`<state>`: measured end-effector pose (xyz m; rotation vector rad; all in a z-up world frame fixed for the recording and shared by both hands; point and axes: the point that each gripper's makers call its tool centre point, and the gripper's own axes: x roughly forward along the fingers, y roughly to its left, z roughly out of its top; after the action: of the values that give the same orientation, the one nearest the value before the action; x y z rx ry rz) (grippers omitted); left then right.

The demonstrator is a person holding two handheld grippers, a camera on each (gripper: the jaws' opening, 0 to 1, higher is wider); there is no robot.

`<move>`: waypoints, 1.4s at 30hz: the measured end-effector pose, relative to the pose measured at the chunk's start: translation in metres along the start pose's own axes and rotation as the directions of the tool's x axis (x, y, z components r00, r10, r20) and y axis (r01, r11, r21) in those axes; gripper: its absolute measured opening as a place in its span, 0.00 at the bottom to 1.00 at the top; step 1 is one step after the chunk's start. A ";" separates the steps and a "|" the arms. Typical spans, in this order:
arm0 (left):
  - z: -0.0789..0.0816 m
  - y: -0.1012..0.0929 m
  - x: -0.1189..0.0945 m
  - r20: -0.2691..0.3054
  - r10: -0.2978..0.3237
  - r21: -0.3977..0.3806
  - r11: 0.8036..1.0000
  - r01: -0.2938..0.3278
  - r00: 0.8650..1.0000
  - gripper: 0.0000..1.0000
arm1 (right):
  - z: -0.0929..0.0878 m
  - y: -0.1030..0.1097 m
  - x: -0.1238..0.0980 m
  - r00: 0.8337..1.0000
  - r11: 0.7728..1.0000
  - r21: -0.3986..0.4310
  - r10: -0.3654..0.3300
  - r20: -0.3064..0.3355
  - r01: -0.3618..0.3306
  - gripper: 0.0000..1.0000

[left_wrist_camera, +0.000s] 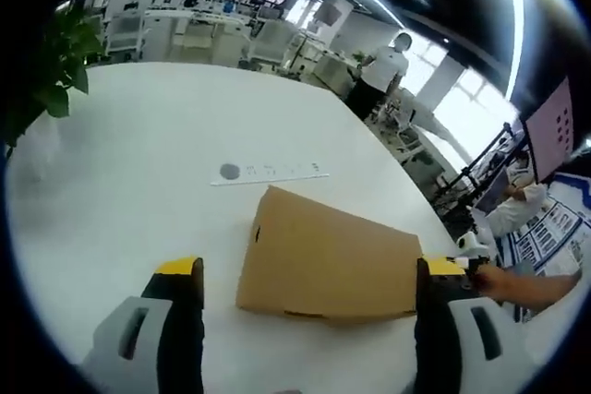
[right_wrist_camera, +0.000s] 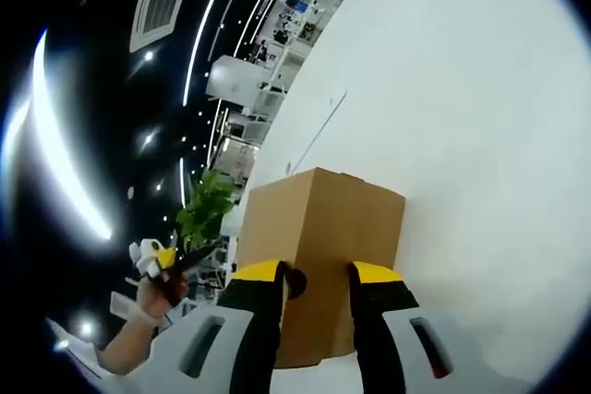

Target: Operate the shoe box by opening the lid, removing the specified soft item, and placing it in the target area until the item is outside and the box remains undamaged.

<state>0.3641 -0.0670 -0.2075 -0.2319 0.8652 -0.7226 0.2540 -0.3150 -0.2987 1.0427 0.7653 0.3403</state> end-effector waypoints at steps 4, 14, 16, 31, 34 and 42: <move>0.001 0.008 0.004 -0.022 -0.001 0.017 1.000 0.001 1.000 0.97 | 0.001 -0.001 0.000 1.000 1.000 0.000 -0.004 0.007 0.004 0.27; 0.006 0.022 0.031 -0.047 -0.050 -0.001 0.999 0.050 0.998 0.94 | 0.000 0.000 0.000 1.000 1.000 -0.001 -0.003 0.011 0.003 0.27; 0.004 0.026 0.036 -0.053 -0.066 -0.018 0.998 0.066 0.996 0.93 | 0.000 0.000 0.000 1.000 1.000 0.000 -0.004 0.016 0.004 0.27; -0.015 0.043 0.070 -0.114 -0.121 -0.109 0.988 0.109 0.986 0.88 | 0.001 -0.001 0.000 0.999 1.000 0.002 -0.020 0.049 0.020 0.27; -0.017 0.048 0.075 -0.123 -0.118 -0.112 0.988 0.105 0.985 0.87 | 0.001 -0.001 0.000 0.999 1.000 0.003 -0.023 0.049 0.023 0.27; -0.024 0.054 0.085 -0.143 -0.134 -0.133 0.984 0.115 0.981 0.86 | 0.000 -0.001 0.001 0.999 1.000 0.004 -0.024 0.047 0.023 0.27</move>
<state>0.4085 -0.0811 -0.2999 -0.3483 1.0496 -0.8119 0.2545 -0.3153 -0.3001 1.0407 0.7355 0.2934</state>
